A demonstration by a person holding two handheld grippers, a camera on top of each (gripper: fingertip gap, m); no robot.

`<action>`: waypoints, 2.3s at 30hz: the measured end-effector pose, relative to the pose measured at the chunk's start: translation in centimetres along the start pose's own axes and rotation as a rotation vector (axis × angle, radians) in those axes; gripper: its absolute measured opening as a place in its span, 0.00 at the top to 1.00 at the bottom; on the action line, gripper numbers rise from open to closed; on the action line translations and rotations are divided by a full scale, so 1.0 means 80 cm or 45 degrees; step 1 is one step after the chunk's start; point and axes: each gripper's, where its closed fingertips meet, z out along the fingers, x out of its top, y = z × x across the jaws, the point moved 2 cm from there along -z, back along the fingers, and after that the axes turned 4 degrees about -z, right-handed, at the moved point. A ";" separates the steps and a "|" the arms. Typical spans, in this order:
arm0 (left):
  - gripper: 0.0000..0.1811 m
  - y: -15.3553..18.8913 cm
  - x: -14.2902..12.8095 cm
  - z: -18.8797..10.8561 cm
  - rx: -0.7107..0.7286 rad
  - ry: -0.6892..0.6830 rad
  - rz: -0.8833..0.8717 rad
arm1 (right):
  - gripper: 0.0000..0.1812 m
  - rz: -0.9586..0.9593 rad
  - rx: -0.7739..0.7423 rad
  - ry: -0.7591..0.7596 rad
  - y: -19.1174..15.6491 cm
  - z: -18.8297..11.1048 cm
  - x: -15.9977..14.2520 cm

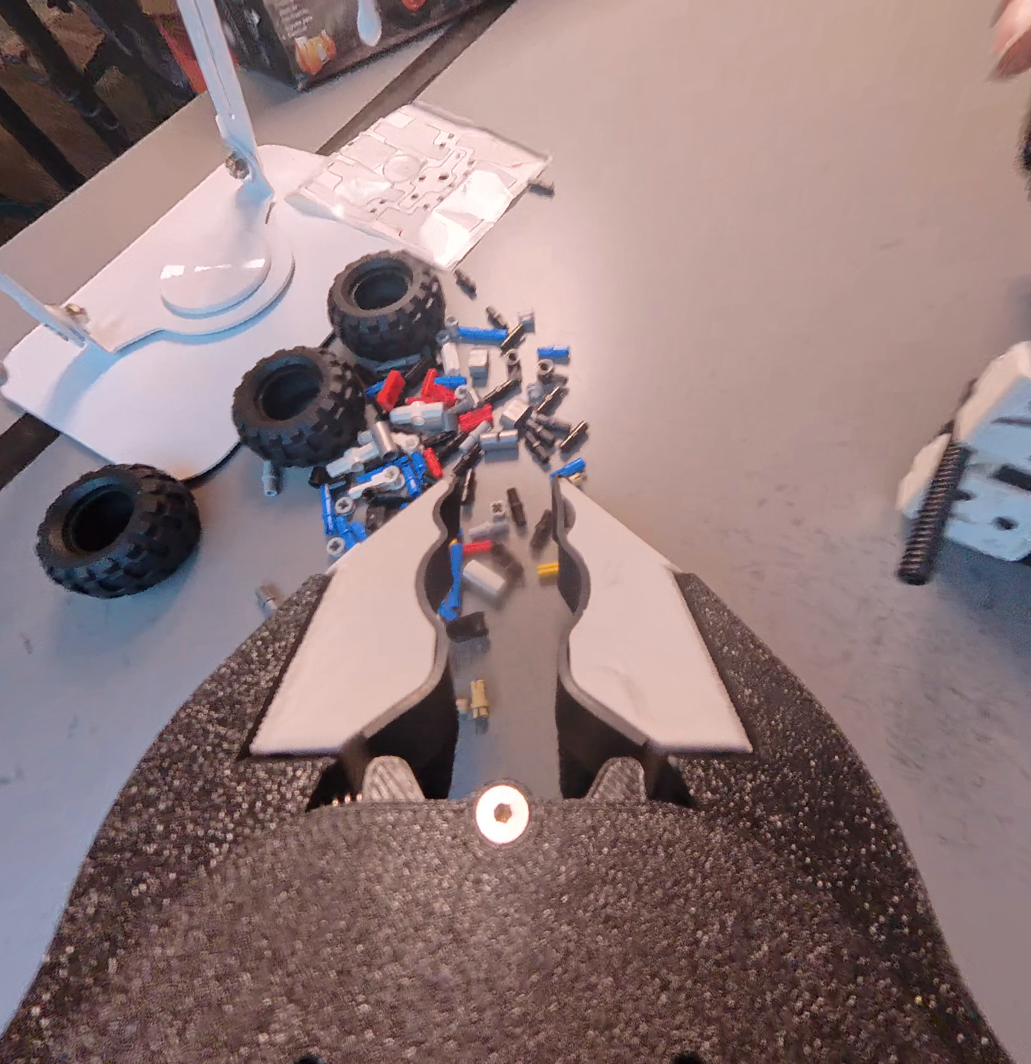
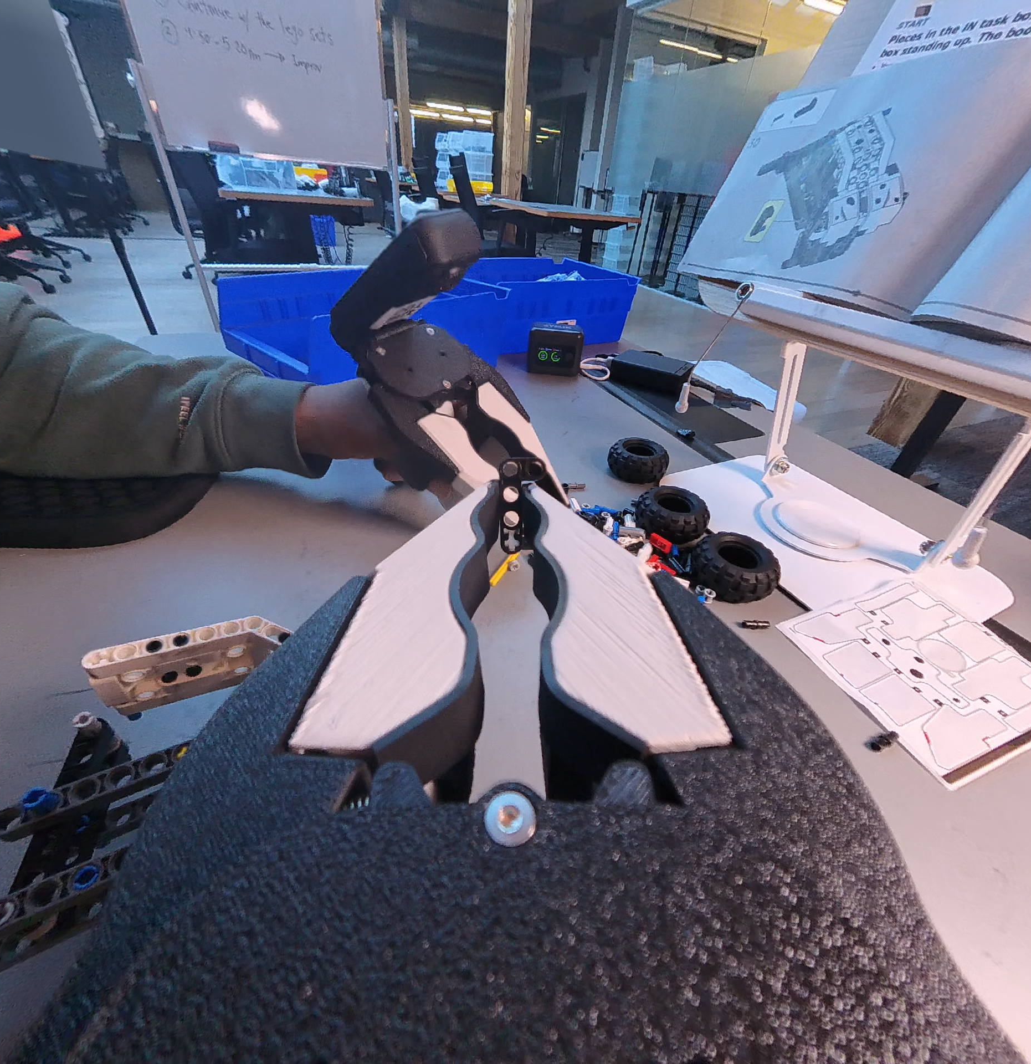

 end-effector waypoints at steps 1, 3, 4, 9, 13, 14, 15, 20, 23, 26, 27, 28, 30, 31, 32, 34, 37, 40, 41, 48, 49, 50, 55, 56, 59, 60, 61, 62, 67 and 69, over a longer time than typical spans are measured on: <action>0.81 0.010 0.010 -0.006 -0.089 0.066 -0.060 | 0.97 -0.006 0.002 0.002 -0.001 0.000 0.002; 0.80 0.038 0.037 -0.025 -0.335 0.229 -0.206 | 0.97 -0.039 -0.001 0.012 -0.005 -0.001 0.007; 0.80 0.052 0.051 -0.036 -0.473 0.308 -0.287 | 0.97 -0.061 0.002 0.018 -0.008 -0.001 0.010; 0.80 0.107 0.092 -0.080 -0.903 0.543 -0.451 | 0.96 -0.041 0.119 0.146 -0.037 0.002 0.035; 0.82 0.138 0.117 -0.103 -1.047 0.622 -0.471 | 0.96 0.049 0.238 0.247 -0.055 0.000 0.055; 0.82 0.143 0.121 -0.107 -1.084 0.617 -0.494 | 0.96 -0.017 0.209 0.217 -0.056 0.002 0.053; 0.82 0.148 0.123 -0.109 -1.112 0.612 -0.514 | 0.96 -0.100 0.170 0.166 -0.057 0.005 0.048; 0.90 0.143 0.116 -0.098 -1.027 0.539 -0.589 | 0.97 -0.513 -0.041 -0.049 -0.060 0.016 0.033; 0.95 0.139 0.112 -0.096 -0.988 0.518 -0.575 | 0.97 -0.695 -0.155 -0.137 -0.055 0.018 0.028; 0.96 0.137 0.110 -0.096 -0.956 0.511 -0.538 | 0.96 -0.808 -0.212 -0.164 -0.055 0.019 0.028; 0.96 0.136 0.110 -0.096 -0.947 0.509 -0.529 | 0.96 -0.822 -0.225 -0.169 -0.054 0.019 0.028; 0.96 0.135 0.110 -0.098 -0.941 0.512 -0.522 | 0.94 -0.828 -0.242 -0.162 -0.052 0.018 0.030; 0.96 0.129 0.111 -0.104 -0.953 0.527 -0.539 | 0.85 -0.790 -0.242 -0.156 -0.048 0.014 0.032; 0.96 0.125 0.112 -0.109 -0.955 0.542 -0.554 | 0.80 -0.753 -0.232 -0.160 -0.046 0.012 0.031; 0.96 0.121 0.113 -0.114 -0.960 0.559 -0.571 | 0.76 -0.717 -0.226 -0.159 -0.044 0.011 0.031; 0.96 0.112 0.116 -0.128 -0.970 0.599 -0.602 | 0.72 -0.664 -0.221 -0.161 -0.039 0.008 0.030; 0.96 0.097 0.123 -0.159 -0.948 0.676 -0.615 | 0.71 -0.628 -0.221 -0.166 -0.034 0.004 0.028; 0.96 0.063 0.126 -0.213 -0.717 0.753 -0.532 | 0.80 -0.557 -0.193 -0.183 -0.027 -0.001 0.021; 0.96 0.045 0.121 -0.234 -0.554 0.750 -0.468 | 0.83 -0.525 -0.198 -0.182 -0.023 -0.004 0.019; 0.95 -0.107 -0.036 -0.374 0.662 0.209 -0.343 | 1.00 -0.355 -0.114 -0.207 -0.006 -0.023 0.006; 0.95 -0.118 -0.065 -0.388 0.720 0.143 -0.417 | 1.00 -0.349 -0.102 -0.218 -0.007 -0.024 0.003; 0.95 -0.127 -0.092 -0.399 0.765 0.095 -0.494 | 1.00 -0.346 -0.092 -0.230 -0.008 -0.024 0.001; 0.95 -0.140 -0.181 -0.405 0.829 -0.037 -0.752 | 1.00 -0.309 0.017 -0.270 -0.022 -0.020 -0.008; 0.94 -0.141 -0.187 -0.403 0.842 -0.055 -0.760 | 1.00 -0.307 0.051 -0.283 -0.027 -0.019 -0.010; 0.87 -0.146 -0.185 -0.399 0.883 -0.048 -0.750 | 1.00 -0.305 0.155 -0.339 -0.044 -0.018 -0.019; 0.84 -0.148 -0.179 -0.399 0.898 -0.023 -0.745 | 1.00 -0.303 0.186 -0.359 -0.050 -0.018 -0.022; 0.82 -0.150 -0.170 -0.400 0.908 0.012 -0.735 | 0.99 -0.300 0.216 -0.379 -0.055 -0.019 -0.026; 0.81 -0.150 -0.158 -0.400 0.914 0.057 -0.711 | 0.98 -0.292 0.249 -0.401 -0.060 -0.020 -0.030; 0.79 -0.110 -0.059 -0.379 0.789 0.322 -0.424 | 0.97 -0.251 0.371 -0.462 -0.078 -0.024 -0.043; 0.79 -0.078 -0.022 -0.352 0.644 0.382 -0.308 | 0.96 -0.236 0.387 -0.461 -0.080 -0.023 -0.043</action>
